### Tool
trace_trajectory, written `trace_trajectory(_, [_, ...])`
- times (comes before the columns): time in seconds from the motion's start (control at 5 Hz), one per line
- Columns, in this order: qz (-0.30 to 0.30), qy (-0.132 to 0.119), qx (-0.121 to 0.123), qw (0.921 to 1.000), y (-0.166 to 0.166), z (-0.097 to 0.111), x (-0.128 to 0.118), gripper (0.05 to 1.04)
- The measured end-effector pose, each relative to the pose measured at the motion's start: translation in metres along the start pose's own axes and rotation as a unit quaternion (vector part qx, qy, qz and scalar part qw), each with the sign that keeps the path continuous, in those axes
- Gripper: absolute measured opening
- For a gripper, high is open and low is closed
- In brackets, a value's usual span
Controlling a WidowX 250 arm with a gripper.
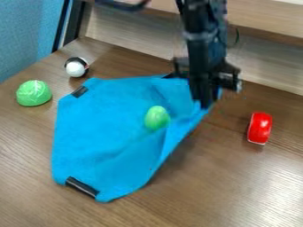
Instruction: Unfold the blue cloth from top left
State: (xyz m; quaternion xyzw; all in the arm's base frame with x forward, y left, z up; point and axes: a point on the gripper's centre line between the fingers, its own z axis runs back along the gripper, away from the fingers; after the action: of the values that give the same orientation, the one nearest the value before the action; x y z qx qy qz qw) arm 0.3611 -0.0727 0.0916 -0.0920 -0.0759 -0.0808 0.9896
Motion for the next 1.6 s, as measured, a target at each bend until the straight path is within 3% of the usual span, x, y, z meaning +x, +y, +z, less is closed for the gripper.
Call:
trace_trajectory(0.4, [-0.009, 0.064, -0.006, 0.9979, -0.009, -0.034, -0.031, 0.073])
trace_trajectory(0.6, [-0.041, 0.072, -0.004, 0.9966, -0.022, -0.046, -0.043, 0.073])
trace_trajectory(1.0, [-0.094, 0.054, -0.005, 0.9941, -0.047, -0.056, -0.044, 0.073])
trace_trajectory(1.4, [-0.095, 0.016, -0.012, 0.9953, -0.049, -0.058, -0.029, 0.073])
trace_trajectory(1.6, [-0.083, 0.004, -0.012, 0.9965, -0.046, -0.058, -0.02, 0.12])
